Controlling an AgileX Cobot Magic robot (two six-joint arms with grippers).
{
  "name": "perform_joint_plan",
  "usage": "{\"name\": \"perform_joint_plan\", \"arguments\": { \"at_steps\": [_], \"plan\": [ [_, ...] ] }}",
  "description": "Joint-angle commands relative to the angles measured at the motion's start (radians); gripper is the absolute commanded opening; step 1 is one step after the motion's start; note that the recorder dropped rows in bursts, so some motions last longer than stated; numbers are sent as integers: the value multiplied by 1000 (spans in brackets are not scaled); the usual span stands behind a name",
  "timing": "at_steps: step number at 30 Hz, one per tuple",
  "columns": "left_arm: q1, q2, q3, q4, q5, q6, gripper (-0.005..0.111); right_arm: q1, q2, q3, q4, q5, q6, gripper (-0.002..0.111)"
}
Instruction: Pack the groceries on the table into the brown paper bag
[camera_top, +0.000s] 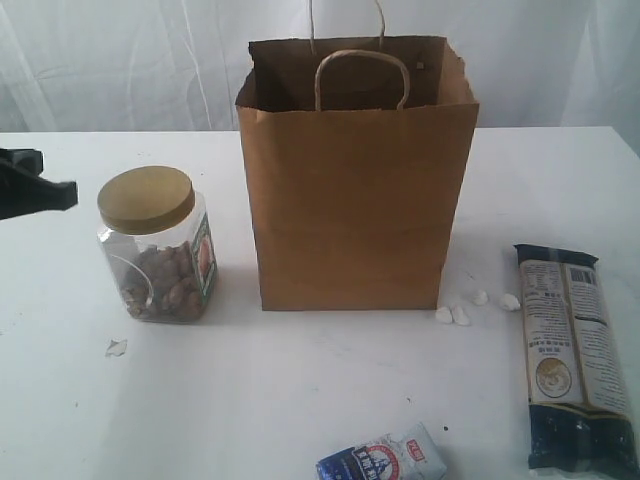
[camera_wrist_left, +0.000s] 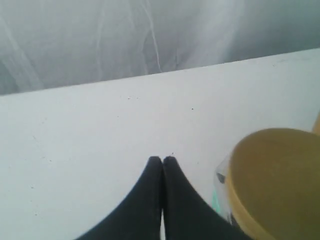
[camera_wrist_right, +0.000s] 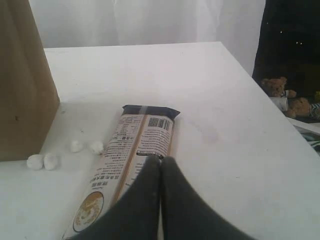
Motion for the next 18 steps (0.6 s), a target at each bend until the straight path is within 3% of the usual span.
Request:
{"name": "perform_joint_plan", "arguments": {
  "at_steps": [1, 5, 9, 13, 18],
  "plan": [
    [135, 138, -143, 442, -62, -516, 0, -9, 2, 1, -5, -1, -5, 0],
    [267, 255, -287, 670, -81, -706, 0, -9, 2, 1, -5, -1, -5, 0],
    [357, 476, -464, 1106, -321, -1162, 0, -9, 2, 1, -5, -1, -5, 0],
    [363, 674, -634, 1473, -486, -1445, 0, -9, 2, 1, -5, -1, -5, 0],
    [355, 753, -705, 1530, -544, -1477, 0, -9, 2, 1, -5, -1, -5, 0]
  ]
}}
